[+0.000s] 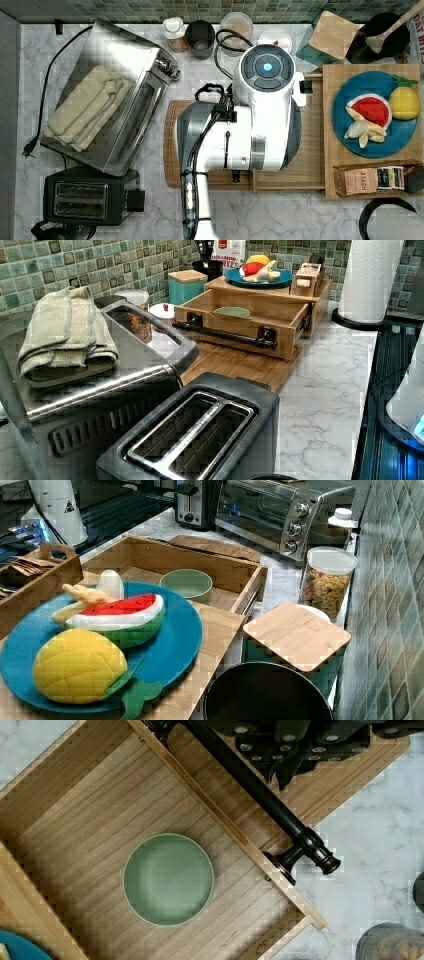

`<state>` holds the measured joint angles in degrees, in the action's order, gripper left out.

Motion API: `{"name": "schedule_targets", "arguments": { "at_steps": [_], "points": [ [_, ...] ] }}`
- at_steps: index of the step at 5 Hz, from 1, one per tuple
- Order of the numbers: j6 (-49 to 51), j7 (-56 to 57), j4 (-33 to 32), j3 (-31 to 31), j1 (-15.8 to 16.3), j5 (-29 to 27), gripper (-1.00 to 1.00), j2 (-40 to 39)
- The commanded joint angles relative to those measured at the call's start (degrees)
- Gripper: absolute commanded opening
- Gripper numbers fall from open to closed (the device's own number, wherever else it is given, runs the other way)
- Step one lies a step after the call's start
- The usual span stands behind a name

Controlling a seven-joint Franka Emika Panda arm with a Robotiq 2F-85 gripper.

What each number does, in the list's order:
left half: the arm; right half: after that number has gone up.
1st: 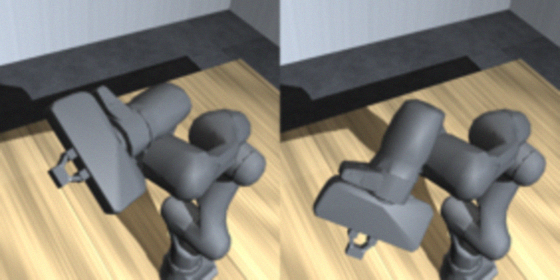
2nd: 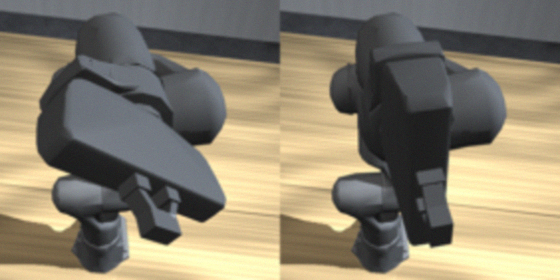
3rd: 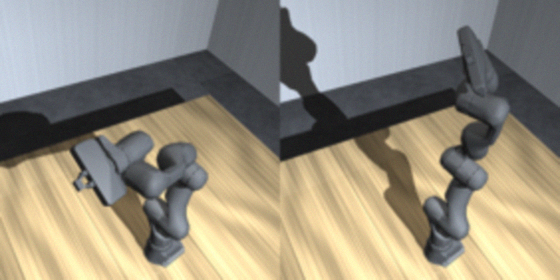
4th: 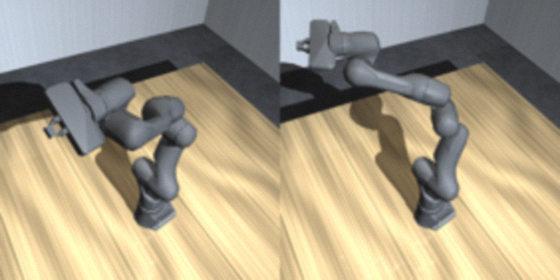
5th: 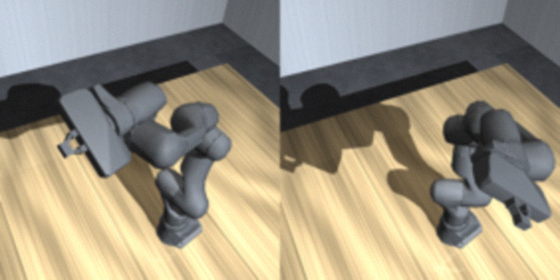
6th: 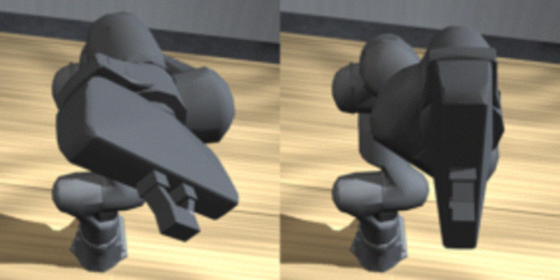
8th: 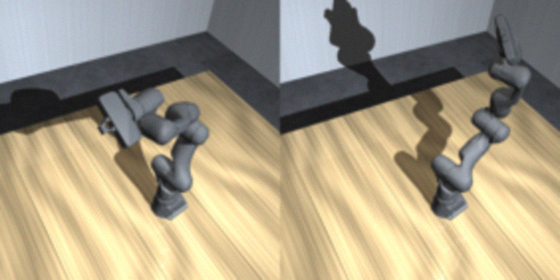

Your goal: Close the drawer.

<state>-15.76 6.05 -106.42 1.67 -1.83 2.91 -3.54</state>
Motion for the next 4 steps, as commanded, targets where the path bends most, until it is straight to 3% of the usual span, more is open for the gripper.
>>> {"name": "schedule_targets", "arguments": {
  "at_steps": [1,2,3,4],
  "points": [
    [0.0,0.0,0.0,0.0,0.0,0.2,-1.00,-0.4],
    [-4.5,2.3,-4.5,-0.9,0.9,0.8,-1.00,2.0],
    [-14.9,9.2,-13.6,-2.2,2.0,1.2,-1.00,6.7],
    [-16.2,10.1,-15.3,-3.9,3.2,1.5,-1.00,7.1]
  ]
}}
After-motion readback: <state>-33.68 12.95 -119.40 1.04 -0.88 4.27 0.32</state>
